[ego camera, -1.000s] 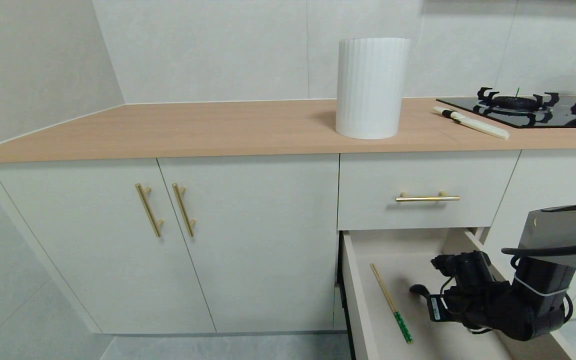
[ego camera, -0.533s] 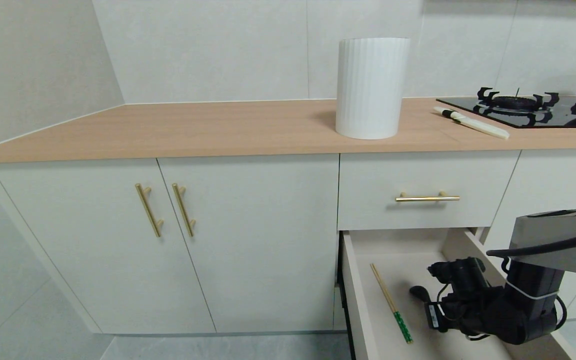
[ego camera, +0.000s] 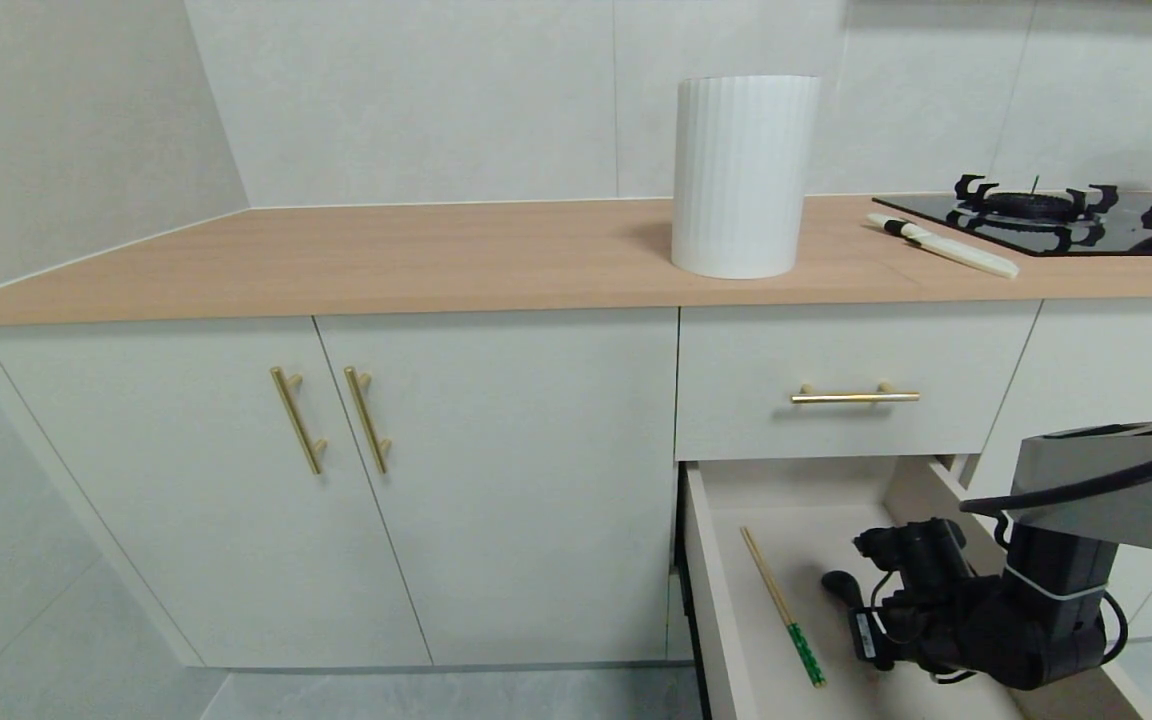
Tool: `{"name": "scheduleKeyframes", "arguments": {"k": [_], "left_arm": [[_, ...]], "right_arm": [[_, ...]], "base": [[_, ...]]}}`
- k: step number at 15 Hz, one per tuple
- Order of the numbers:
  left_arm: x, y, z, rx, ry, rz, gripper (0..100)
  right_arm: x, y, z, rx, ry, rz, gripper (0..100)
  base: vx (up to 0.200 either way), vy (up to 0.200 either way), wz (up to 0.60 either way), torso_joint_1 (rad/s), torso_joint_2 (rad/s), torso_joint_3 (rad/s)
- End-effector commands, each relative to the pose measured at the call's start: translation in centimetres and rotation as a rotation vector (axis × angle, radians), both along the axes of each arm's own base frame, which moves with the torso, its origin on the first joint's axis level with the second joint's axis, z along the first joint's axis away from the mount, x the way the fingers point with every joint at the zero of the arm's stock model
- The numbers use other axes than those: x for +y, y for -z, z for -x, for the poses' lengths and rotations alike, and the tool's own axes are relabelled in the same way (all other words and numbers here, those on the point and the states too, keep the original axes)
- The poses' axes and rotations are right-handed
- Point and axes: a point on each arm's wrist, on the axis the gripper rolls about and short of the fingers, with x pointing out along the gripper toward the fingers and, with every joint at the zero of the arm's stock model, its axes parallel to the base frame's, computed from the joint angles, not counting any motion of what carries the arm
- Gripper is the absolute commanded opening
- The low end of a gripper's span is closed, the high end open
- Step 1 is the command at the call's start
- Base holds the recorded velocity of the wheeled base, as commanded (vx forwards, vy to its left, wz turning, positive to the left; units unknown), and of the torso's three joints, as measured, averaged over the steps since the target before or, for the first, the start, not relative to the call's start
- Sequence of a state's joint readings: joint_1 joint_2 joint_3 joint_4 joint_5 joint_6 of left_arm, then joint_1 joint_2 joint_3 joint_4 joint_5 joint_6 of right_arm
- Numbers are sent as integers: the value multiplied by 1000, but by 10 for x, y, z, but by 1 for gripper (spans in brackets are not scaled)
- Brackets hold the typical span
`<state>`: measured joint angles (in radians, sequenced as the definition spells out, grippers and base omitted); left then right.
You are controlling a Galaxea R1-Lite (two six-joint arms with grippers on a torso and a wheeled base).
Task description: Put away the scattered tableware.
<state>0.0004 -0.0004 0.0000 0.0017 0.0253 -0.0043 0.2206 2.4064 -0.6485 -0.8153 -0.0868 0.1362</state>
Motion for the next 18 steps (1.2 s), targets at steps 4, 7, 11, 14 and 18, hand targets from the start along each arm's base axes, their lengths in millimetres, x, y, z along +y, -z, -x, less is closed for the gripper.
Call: {"name": "scheduleKeyframes", "arguments": {"k": [4, 7, 11, 14, 18], "left_arm": [[0, 0, 0, 0, -2, 0, 100], [0, 0, 0, 0, 0, 0, 100], [0, 0, 0, 0, -2, 0, 100], [0, 0, 0, 0, 0, 0, 100], [0, 0, 0, 0, 0, 0, 100]], "right_arm": [[0, 1, 0, 1, -1, -1, 100], [0, 1, 0, 1, 1, -2, 100], [0, -32, 1, -46, 13, -6, 100], [-3, -93, 14, -84, 16, -19, 100], [-4, -168, 49, -157, -13, -45, 100]], "base": [[0, 0, 0, 0, 0, 0], [0, 0, 0, 0, 0, 0], [0, 0, 0, 0, 0, 0], [0, 0, 0, 0, 0, 0], [0, 0, 0, 0, 0, 0]]}}
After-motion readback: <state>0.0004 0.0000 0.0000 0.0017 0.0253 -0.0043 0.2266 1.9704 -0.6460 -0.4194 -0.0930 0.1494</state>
